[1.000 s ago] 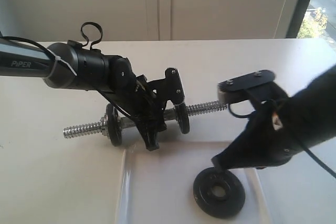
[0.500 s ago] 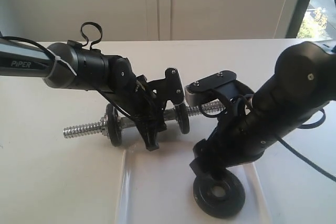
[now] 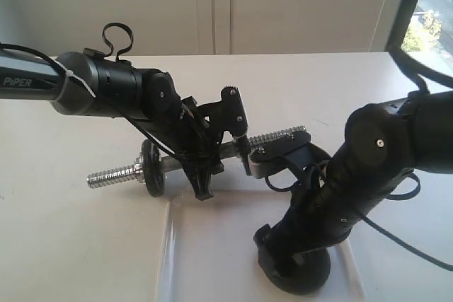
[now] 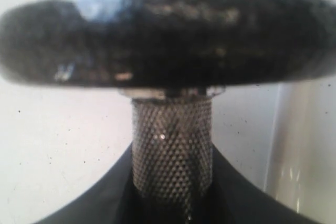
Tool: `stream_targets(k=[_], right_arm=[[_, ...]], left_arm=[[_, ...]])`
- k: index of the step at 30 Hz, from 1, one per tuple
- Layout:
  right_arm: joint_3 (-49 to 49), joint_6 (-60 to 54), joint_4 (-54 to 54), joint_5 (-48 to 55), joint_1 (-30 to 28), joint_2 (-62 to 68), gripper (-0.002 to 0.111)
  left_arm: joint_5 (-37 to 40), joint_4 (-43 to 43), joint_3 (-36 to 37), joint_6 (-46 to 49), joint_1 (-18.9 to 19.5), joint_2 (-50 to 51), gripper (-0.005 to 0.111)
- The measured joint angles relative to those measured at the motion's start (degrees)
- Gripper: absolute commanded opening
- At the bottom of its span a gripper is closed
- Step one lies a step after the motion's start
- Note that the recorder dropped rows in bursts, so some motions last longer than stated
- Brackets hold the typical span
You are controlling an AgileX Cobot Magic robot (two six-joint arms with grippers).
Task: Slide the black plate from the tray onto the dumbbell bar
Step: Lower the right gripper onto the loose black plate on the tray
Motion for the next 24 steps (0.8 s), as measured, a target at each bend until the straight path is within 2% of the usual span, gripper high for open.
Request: stream_targets(k=[15,24], right_arm=[[-0.6,4.1,-4.0,-0.6,0.0,8.1,0.105],[-1.6,6.0,-8.4,1.6,2.2,9.9,0.105]], left_arm=[[0.2,0.2,0.0,0.0,0.0,0.0,0.000],[-1.3,0.1,-0.1,0.1,0.0,2.1,0.000]])
